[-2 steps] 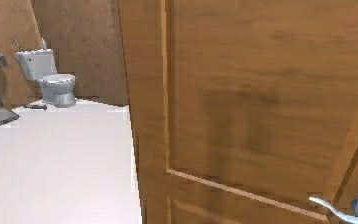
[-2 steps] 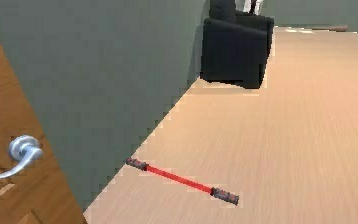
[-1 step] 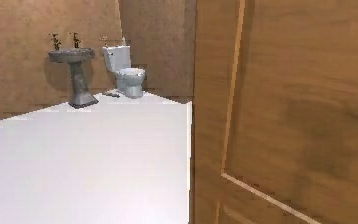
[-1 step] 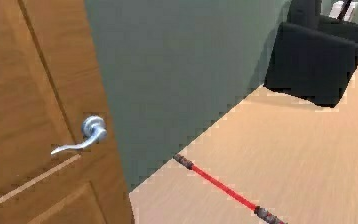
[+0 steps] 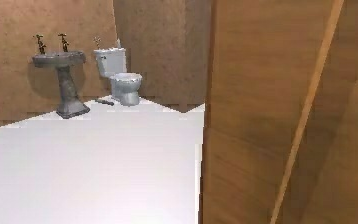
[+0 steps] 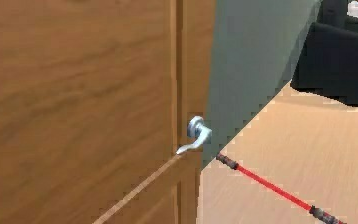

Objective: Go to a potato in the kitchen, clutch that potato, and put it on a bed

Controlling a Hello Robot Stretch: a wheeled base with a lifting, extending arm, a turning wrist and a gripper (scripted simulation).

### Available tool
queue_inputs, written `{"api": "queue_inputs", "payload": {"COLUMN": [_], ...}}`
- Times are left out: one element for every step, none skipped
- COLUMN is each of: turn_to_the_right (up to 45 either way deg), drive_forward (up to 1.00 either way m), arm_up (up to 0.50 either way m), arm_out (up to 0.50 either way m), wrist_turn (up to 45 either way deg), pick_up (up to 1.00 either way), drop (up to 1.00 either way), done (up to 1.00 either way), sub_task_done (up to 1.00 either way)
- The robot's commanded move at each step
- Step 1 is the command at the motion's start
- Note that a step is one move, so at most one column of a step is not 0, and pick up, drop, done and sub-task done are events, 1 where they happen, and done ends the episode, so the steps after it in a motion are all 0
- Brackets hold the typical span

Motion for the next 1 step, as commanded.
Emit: {"api": "queue_inputs", "payload": {"turn_to_the_right": [-45.0], "drive_forward": [0.00], "arm_up": [0.00], "arm_out": [0.00], "wrist_turn": [0.0], "pick_up": [0.00], "drop": [0.00], "done": [0.00], "sub_task_done": [0.00]}}
